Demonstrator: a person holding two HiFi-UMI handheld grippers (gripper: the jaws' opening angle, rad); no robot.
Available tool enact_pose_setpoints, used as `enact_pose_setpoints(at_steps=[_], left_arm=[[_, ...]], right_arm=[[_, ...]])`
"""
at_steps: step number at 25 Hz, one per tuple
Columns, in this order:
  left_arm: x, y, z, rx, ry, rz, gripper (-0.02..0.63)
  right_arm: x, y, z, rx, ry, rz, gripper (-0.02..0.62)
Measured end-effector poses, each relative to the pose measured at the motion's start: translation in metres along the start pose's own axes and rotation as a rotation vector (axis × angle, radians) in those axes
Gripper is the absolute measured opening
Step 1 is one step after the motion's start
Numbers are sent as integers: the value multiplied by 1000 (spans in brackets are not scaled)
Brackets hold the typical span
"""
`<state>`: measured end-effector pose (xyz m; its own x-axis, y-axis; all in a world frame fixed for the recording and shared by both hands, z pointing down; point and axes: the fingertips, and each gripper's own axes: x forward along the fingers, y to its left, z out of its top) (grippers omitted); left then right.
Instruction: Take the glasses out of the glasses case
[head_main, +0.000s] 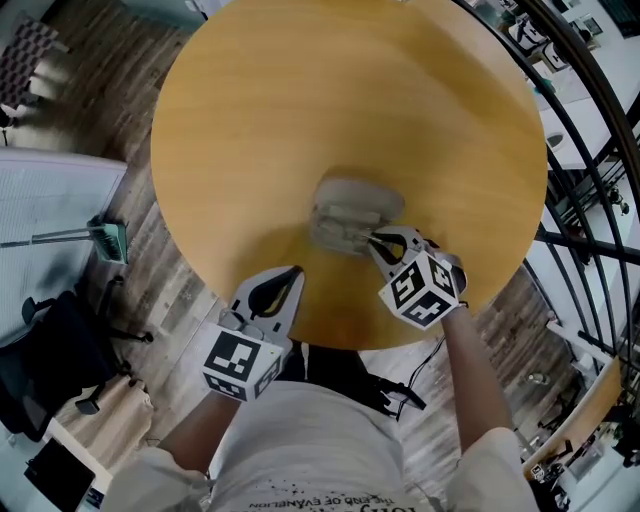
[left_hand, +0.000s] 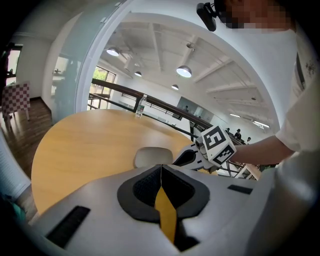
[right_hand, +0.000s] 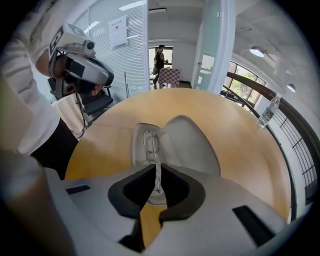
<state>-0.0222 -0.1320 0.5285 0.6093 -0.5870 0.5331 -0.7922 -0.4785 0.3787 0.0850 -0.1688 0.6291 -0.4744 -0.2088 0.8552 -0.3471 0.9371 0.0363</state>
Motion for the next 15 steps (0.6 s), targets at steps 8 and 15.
enact_pose_setpoints(at_steps=[8, 15], left_arm=[[-1, 17, -2, -35, -3, 31, 25], [1, 25, -7, -56, 5, 45, 25]], right_arm=[[10, 2, -1, -83, 49, 77, 48], [23, 10, -5, -141, 101, 155, 48]])
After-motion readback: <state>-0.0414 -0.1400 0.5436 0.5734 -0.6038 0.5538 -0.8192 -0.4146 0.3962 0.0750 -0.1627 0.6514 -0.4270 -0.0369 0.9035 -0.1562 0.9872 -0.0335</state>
